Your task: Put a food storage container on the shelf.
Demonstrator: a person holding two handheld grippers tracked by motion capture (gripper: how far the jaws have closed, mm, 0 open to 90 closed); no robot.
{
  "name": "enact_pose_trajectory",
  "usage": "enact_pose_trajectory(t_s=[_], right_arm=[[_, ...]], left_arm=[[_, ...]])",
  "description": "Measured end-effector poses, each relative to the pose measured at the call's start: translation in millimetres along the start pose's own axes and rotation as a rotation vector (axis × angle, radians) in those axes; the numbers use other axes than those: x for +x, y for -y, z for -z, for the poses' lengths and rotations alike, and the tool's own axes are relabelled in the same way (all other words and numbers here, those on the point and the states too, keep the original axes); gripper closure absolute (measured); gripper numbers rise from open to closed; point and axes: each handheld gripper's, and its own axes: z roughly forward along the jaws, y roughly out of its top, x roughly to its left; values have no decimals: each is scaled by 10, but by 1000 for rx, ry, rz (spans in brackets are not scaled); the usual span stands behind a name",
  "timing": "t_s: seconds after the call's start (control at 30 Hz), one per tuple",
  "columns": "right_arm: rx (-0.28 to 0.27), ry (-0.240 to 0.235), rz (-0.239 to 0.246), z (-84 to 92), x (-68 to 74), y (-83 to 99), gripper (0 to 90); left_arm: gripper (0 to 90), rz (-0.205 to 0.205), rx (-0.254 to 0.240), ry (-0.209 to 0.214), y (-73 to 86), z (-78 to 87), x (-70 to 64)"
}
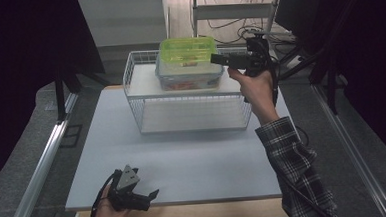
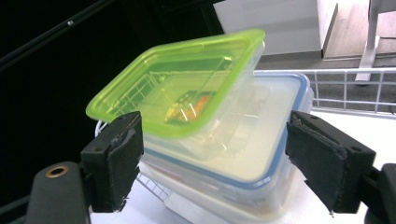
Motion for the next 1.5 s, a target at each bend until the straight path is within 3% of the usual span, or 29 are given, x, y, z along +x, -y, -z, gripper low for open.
enact_pose_trajectory(t_s=[1.03,1.5], right_arm=[[61,-42,70,122,-97,465,155],[88,-30,122,173,-104,679,114]], left_arm=[[10,-3,2,4,1,-8,-2],[10,-9,-5,12,-2,-6,-4]])
